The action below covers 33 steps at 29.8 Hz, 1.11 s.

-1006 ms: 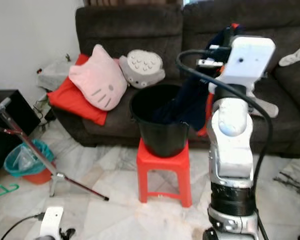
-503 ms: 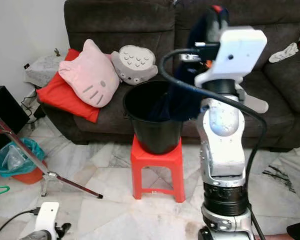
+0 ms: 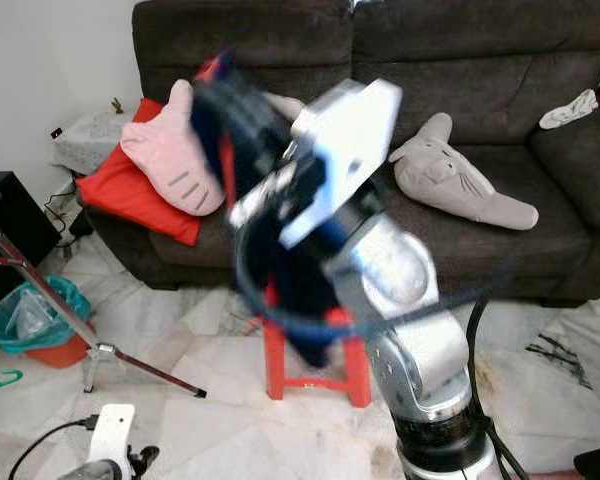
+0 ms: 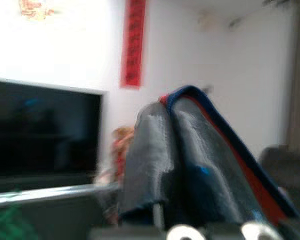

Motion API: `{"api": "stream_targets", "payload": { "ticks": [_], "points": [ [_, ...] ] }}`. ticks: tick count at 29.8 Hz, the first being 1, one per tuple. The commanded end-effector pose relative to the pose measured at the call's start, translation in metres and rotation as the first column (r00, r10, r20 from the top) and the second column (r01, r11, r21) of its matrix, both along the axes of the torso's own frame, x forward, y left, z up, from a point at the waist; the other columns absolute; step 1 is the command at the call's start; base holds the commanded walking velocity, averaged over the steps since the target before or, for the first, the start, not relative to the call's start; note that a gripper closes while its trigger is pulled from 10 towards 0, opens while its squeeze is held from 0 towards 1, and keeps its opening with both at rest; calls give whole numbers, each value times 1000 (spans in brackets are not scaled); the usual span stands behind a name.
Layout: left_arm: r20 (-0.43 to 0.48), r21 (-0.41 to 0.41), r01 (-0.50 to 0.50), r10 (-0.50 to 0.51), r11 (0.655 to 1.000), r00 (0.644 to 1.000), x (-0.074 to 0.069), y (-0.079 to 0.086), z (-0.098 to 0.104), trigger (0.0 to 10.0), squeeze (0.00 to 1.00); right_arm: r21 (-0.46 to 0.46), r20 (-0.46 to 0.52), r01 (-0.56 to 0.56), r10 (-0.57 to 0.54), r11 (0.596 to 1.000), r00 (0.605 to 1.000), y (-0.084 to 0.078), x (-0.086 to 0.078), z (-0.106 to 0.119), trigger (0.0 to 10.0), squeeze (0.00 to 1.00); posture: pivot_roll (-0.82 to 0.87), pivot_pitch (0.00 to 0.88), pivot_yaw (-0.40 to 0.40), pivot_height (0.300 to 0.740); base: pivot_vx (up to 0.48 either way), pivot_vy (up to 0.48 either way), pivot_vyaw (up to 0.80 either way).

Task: Hang hanger

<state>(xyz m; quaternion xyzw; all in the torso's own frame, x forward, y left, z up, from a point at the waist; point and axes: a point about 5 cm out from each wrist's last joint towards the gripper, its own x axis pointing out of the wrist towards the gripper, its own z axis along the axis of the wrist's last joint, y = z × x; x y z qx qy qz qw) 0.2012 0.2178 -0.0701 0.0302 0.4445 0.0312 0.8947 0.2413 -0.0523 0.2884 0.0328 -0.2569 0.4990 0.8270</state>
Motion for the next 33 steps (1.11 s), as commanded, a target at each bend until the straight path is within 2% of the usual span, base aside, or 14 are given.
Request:
{"api": "stream_targets", "payload": {
  "ticks": [1, 4, 8, 9, 10, 11, 16, 17, 18, 19, 20, 23, 29, 33],
  "points": [
    [-4, 28, 4, -4, 1000, 1000, -3, 4, -1, 10000, 0, -38, 15, -140, 141, 989, 990, 9, -18, -1, 10000, 0, -85, 0, 93, 740, 0, 0, 0],
    [-6, 27, 5, -5, 1000, 1000, -3, 3, -1, 10000, 0, -136, -53, -125, 119, 983, 992, 7, -14, -24, 10000, 0, -82, 0, 93, 740, 0, 0, 0],
    [-8, 24, -5, 5, 1000, 1000, -5, 11, 0, 10000, 0, -239, -221, 95, -150, 966, 964, -12, 20, -70, 10000, 0, -82, 0, 92, 740, 0, 0, 0],
    [-8, 28, -9, 9, 1000, 1000, -6, 15, 1, 10000, 0, -258, -337, 204, -286, 944, 897, -28, 35, -97, 10000, 0, -80, 0, 93, 740, 0, 0, 0],
    [-8, 28, -9, 9, 1000, 1000, -6, 15, 1, 10000, 0, -258, -337, 204, -286, 944, 897, -28, 35, -97, 10000, 0, -80, 0, 93, 740, 0, 0, 0],
    [-7, 31, -11, 12, 999, 1000, -5, 18, 2, 10000, 0, -293, -424, 296, -401, 909, 812, -42, 45, -122, 10000, 0, -80, 0, 93, 740, 0, 0, 0],
    [-2, 40, -16, 16, 999, 1000, -3, 28, 6, 10000, 0, -335, -566, 456, -563, 825, 602, -68, 55, -167, 10000, 0, -77, 0, 95, 740, 0, 0, 0],
    [0, 42, -18, 18, 999, 1000, -2, 30, 7, 10000, 0, -355, -590, 504, -607, 787, 532, -76, 57, -177, 10000, 0, -76, 0, 96, 740, 0, 0, 0],
    [1, 46, -22, 22, 999, 1000, -2, 35, 8, 10000, 0, -405, -647, 580, -670, 707, 364, -92, 58, -202, 10000, 0, -79, 0, 97, 740, 0, 0, 0],
    [2, 48, -24, 24, 999, 1000, -2, 37, 9, 10000, 0, -450, -641, 590, -703, 670, 310, -98, 56, -215, 10000, 0, -79, 0, 97, 740, 0, 0, 0],
    [2, 48, -24, 24, 999, 1000, -2, 37, 9, 10000, 0, -450, -641, 590, -703, 670, 310, -98, 56, -215, 10000, 0, -79, 0, 97, 740, 0, 0, 0],
    [3, 52, -25, 25, 998, 1000, -2, 42, 11, 10000, 0, -529, -637, 568, -737, 631, 226, -105, 46, -249, 10000, 0, -74, 0, 97, 740, 0, 0, 0],
    [3, 49, -27, 27, 998, 1000, -2, 42, 11, 10000, 0, -582, -633, 546, -758, 602, 161, -104, 34, -282, 10000, 0, -74, 0, 96, 740, 0, 0, 0],
    [-19, 43, -27, 28, 999, 999, -16, 39, 3, 10000, 0, -659, -598, 518, -798, 545, 78, -110, 17, -308, 10000, 0, -74, 0, 94, 740, 0, 0, 0]
  ]
}}
